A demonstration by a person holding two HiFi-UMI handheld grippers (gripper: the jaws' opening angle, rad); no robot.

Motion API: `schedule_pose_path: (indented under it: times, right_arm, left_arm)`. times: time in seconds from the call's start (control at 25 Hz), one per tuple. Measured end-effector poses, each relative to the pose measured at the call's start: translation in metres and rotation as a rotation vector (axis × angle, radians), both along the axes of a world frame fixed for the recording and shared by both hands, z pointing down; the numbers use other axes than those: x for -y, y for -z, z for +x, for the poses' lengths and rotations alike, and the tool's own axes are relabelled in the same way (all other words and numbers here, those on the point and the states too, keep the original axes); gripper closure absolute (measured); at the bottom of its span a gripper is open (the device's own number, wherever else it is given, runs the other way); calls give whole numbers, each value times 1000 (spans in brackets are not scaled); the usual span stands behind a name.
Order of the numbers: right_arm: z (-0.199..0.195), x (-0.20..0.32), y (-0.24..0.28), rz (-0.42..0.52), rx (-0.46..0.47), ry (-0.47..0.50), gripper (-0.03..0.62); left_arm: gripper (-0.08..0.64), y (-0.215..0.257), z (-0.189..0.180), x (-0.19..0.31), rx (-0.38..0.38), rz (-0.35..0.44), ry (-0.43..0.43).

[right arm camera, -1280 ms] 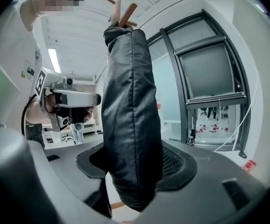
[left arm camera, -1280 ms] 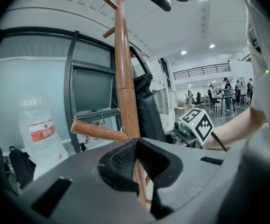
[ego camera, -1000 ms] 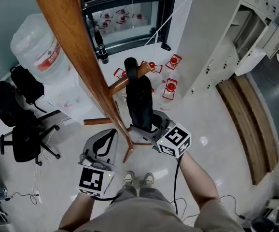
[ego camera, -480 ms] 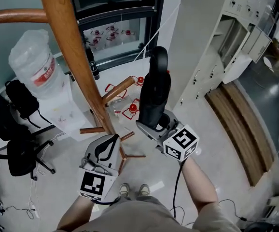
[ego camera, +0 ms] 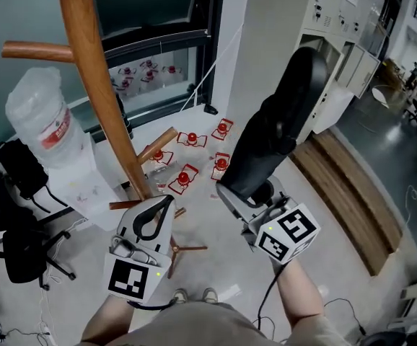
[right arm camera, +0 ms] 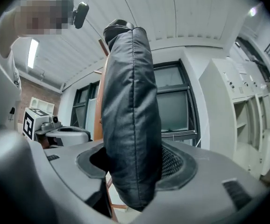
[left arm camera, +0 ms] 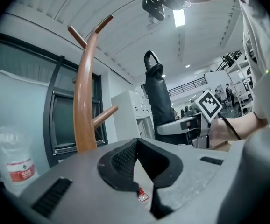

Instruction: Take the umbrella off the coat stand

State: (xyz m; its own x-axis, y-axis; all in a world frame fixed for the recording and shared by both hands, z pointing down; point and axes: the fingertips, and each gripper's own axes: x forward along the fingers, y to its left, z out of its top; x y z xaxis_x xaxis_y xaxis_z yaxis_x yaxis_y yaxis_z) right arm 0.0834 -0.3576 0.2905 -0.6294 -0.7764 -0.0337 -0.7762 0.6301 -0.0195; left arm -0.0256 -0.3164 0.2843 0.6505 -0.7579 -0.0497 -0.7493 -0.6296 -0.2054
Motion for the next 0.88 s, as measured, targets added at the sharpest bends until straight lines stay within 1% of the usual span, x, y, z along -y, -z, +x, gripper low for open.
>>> schedule_pose_path:
  times: [0.16, 0.32, 0.6, 0.76, 0.88]
  right_arm:
    - [20, -19, 17, 12, -7, -87, 328]
    - [33, -40, 28, 33, -5, -147, 328]
    - [36, -75, 27, 29, 17, -192, 328]
    - [35, -86, 17, -1, 34, -191, 328]
    - [36, -89, 3, -29, 28, -201, 328]
  left_arm:
    - [552, 22, -3, -8, -28, 25, 7]
    - [552, 35, -5, -16, -22, 57, 15]
    - [552, 28, -9, -21, -12, 47, 32]
    - [552, 16, -12, -23, 7, 33, 38]
    - [552, 4, -13, -22, 29, 21, 46]
